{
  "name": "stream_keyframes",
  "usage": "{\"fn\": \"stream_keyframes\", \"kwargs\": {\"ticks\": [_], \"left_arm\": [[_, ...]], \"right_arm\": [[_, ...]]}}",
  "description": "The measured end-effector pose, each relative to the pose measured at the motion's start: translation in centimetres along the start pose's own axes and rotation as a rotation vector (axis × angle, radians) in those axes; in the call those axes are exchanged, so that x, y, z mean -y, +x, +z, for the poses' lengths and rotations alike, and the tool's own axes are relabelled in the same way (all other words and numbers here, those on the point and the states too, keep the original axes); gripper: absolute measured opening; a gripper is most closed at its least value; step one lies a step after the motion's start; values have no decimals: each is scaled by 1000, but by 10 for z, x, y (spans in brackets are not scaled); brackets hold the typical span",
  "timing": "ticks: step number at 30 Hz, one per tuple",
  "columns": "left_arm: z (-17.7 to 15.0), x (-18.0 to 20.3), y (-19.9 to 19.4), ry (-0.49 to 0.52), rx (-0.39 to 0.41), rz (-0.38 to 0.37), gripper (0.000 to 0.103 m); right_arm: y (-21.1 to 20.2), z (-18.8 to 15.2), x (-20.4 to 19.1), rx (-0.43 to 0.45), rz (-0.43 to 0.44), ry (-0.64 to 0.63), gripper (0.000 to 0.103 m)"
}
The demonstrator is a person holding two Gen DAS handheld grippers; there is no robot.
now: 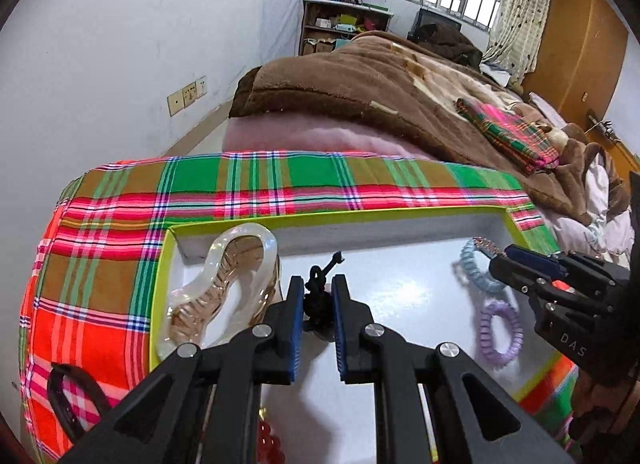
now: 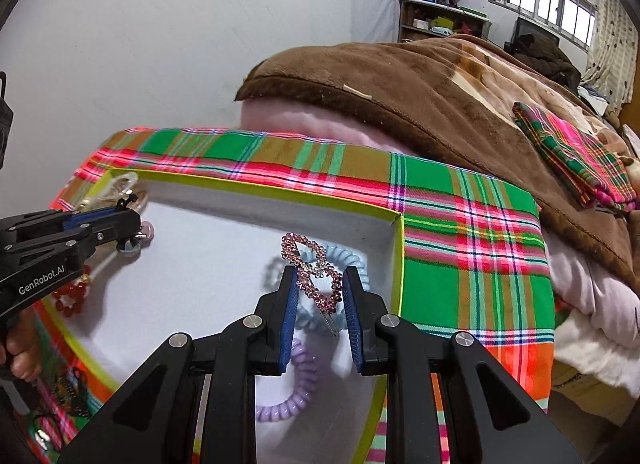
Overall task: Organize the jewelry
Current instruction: 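Carry the black clip and pink heart clip into the tray and release both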
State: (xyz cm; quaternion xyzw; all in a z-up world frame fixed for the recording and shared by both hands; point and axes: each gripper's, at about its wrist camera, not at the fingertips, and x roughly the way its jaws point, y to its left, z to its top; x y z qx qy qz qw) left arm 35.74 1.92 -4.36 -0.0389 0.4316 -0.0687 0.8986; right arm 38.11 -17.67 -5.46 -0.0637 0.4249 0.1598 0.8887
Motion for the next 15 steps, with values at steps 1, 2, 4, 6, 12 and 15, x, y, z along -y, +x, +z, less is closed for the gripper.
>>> {"fn": "stream_keyframes", "kwargs": {"ticks": [1, 2, 4, 6, 12, 15], "left_arm": [[-1, 0, 2, 2, -4, 2, 15], [0, 0, 4, 6, -4, 5, 15], [0, 2, 5, 22, -3, 11, 15], [-1, 4, 2, 34, 1, 6, 15], [-1, 4, -5, 36, 7, 1, 23], [-1, 3, -13, 24, 14, 0, 24]], "right_arm": [[1, 0, 0, -4, 1, 2, 23], [1, 0, 1, -7, 5, 5, 23], [0, -1, 1, -7, 10, 4, 24], [-5, -2, 0, 5, 11, -1, 33], [-18, -2, -2, 31, 29, 10, 40], [-30, -6, -6, 43, 39, 8, 40]]}}
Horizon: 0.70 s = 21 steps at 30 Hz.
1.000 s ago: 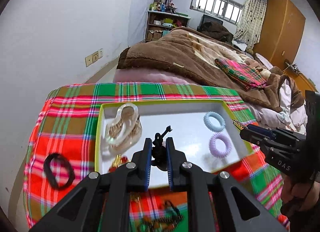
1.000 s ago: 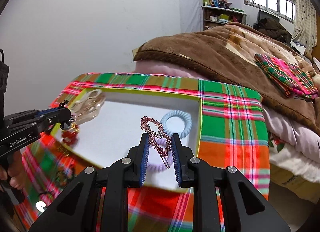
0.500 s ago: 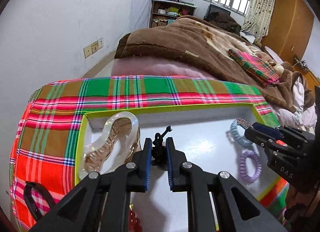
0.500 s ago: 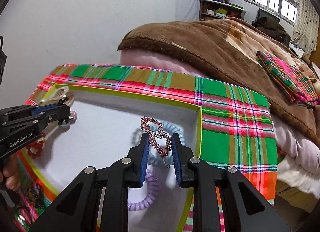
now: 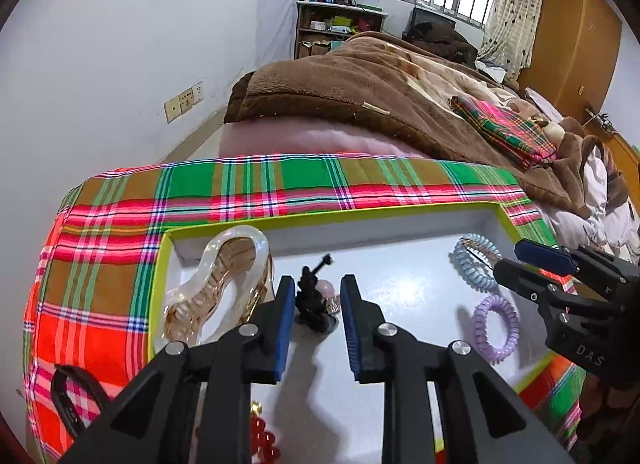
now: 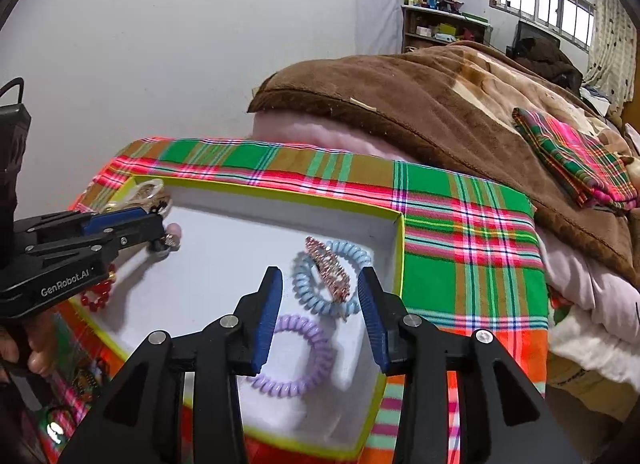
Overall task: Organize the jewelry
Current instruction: 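Carry the black clip and pink heart clip into the tray and release both, then move both tools back over the cloth toward the remaining jewelry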
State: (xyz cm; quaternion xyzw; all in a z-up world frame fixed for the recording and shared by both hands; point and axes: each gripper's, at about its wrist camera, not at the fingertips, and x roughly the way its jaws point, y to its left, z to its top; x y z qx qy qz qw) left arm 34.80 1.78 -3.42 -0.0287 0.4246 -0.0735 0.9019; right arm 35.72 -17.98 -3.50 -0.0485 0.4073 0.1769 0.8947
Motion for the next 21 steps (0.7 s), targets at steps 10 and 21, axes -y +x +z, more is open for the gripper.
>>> {"fn": "stream_keyframes", "kwargs": {"ticks": [10, 21], "left_arm": [[-18, 9, -59, -22, 52, 3, 25], [-71, 16, -130, -30, 83, 46, 25]], "right_arm": [[-58, -27, -20, 47, 42, 7, 40], [-124, -70, -46, 78, 84, 5, 40]]}}
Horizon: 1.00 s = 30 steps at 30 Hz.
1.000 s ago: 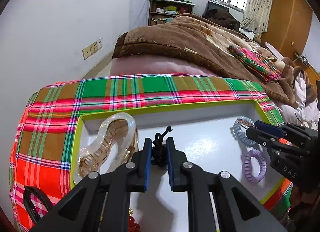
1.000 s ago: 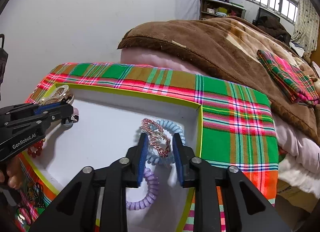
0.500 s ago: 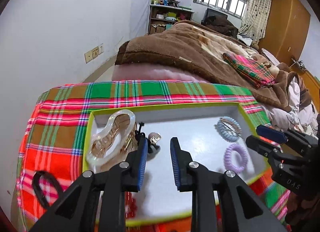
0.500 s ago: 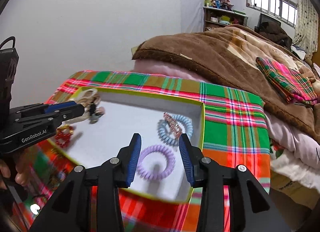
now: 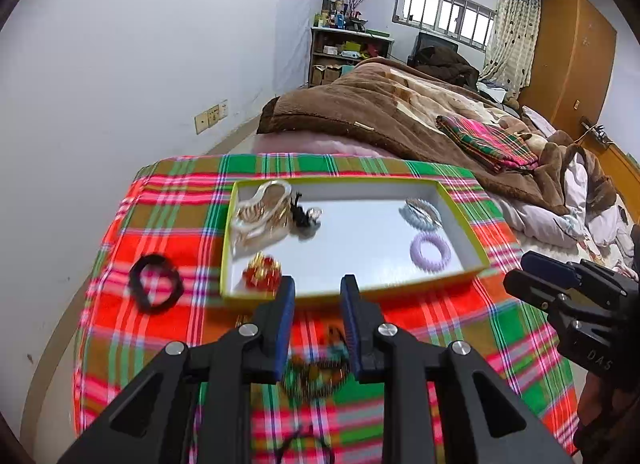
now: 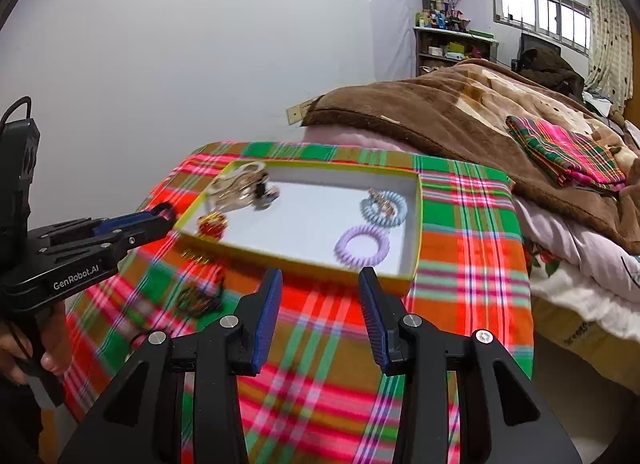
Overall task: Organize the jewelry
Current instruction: 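Move both tools back over the cloth toward the remaining jewelry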
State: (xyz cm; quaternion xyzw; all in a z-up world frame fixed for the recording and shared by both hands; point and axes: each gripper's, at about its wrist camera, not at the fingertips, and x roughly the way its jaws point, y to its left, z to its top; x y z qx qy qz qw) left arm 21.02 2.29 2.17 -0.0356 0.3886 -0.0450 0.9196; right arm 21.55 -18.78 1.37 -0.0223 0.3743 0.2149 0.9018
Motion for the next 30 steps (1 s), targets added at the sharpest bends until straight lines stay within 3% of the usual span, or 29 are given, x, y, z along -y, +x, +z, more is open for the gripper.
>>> {"fn": "stream_keyframes", "kwargs": {"ticks": [17, 30], "left_arm": [[-78, -6, -69, -76, 9, -7, 25], [-101, -2, -84, -84, 9, -22, 25]], "right_arm": [[-57, -59, -41, -5, 24, -24, 40], [-65, -75, -56, -15, 39, -57, 40]]}}
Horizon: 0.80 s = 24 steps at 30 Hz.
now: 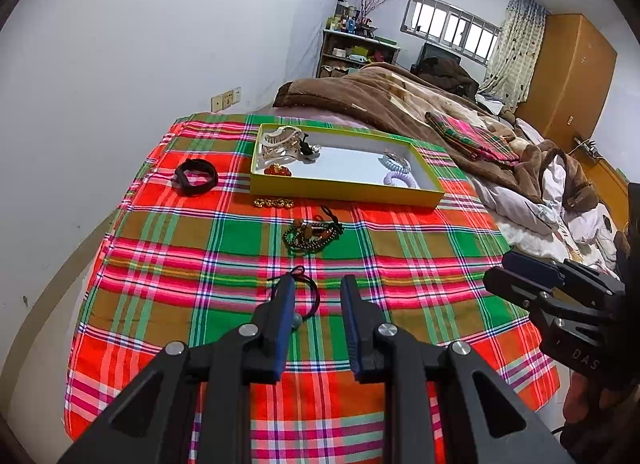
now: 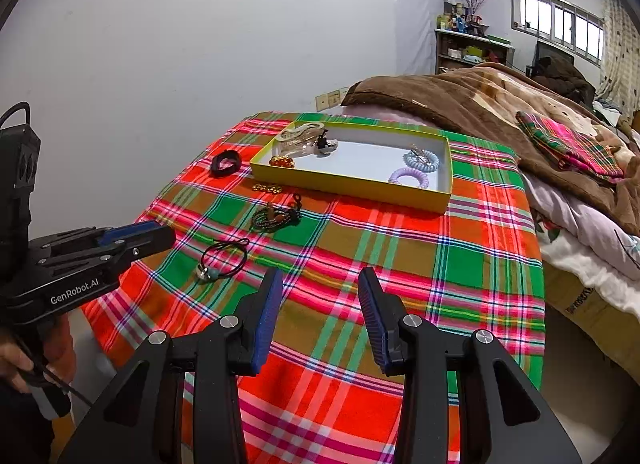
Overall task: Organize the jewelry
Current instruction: 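Move both tools back over the cloth toward the remaining jewelry, then lower the left tool onto the black beaded hair tie and close it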
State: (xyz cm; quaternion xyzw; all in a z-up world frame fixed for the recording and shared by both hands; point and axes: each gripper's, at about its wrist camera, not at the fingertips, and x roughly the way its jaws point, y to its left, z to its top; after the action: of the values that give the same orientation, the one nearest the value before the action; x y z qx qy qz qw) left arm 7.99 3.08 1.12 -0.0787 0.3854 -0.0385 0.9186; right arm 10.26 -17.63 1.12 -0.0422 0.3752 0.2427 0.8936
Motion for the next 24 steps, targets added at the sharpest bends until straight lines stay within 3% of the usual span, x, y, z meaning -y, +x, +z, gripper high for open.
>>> {"fn": "stream_keyframes", "kwargs": {"ticks": [4, 8, 12, 24], "left_arm": [[-4, -2, 0, -1, -6, -5, 25], [-8, -7, 2, -8, -11, 5, 34], [-13, -13, 8, -14, -27, 6, 37], [-22, -27, 52, -37, -106, 35, 43]], "right_arm": [[0, -2, 1, -2, 4, 4, 40], [2, -2, 2, -4, 11, 8, 40], [6, -3, 0, -11, 24, 4, 40], [22, -3, -1, -45, 38, -7, 40]]}}
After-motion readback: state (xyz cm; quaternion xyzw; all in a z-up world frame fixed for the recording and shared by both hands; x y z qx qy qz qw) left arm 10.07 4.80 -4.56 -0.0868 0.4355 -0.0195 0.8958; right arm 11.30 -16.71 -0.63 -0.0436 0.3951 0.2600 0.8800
